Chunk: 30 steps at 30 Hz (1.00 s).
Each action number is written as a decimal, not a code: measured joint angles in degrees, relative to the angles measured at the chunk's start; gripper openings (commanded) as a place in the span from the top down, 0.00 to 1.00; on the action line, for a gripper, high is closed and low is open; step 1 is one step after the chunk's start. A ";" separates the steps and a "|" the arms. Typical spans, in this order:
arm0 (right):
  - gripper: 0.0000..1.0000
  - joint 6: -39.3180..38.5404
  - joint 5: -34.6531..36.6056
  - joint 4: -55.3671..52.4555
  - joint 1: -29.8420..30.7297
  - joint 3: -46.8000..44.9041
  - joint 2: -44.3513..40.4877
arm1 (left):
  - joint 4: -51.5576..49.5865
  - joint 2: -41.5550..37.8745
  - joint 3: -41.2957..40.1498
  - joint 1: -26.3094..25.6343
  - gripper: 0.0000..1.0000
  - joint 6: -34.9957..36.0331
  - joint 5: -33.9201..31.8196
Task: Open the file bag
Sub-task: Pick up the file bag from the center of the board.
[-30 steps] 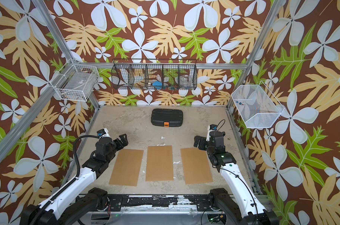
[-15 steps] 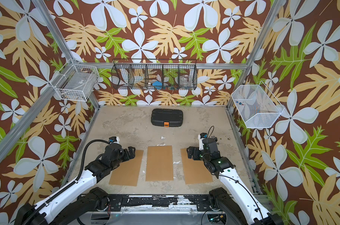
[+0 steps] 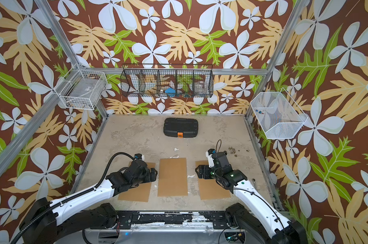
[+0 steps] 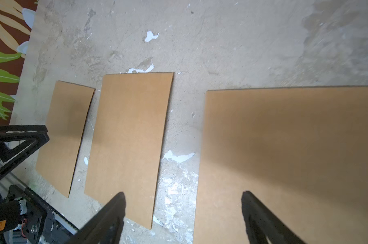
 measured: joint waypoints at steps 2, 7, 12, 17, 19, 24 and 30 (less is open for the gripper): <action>0.16 0.15 -0.90 0.48 0.90 -0.39 1.05 | 0.31 1.31 0.17 -0.39 0.18 -0.02 0.33; 0.17 1.46 -3.13 2.62 2.38 -1.60 2.71 | 1.90 4.17 0.20 -1.14 0.21 -0.28 2.12; 0.17 2.97 -5.97 5.05 3.41 -2.73 3.32 | 4.68 7.26 0.17 -2.01 0.27 -0.70 3.80; 0.18 3.48 -7.48 7.13 4.61 -3.72 4.79 | 7.02 9.94 0.17 -2.60 0.32 -0.70 5.55; 0.18 4.17 -8.28 8.11 5.09 -4.07 5.79 | 8.04 10.91 0.17 -2.71 0.33 -0.72 6.14; 0.18 4.76 -9.14 10.60 5.29 -5.44 8.26 | 9.79 12.96 0.13 -3.10 0.33 -0.87 6.88; 0.17 5.79 -10.88 14.12 5.57 -6.91 11.41 | 13.64 15.30 -0.76 -3.19 0.37 -0.87 7.52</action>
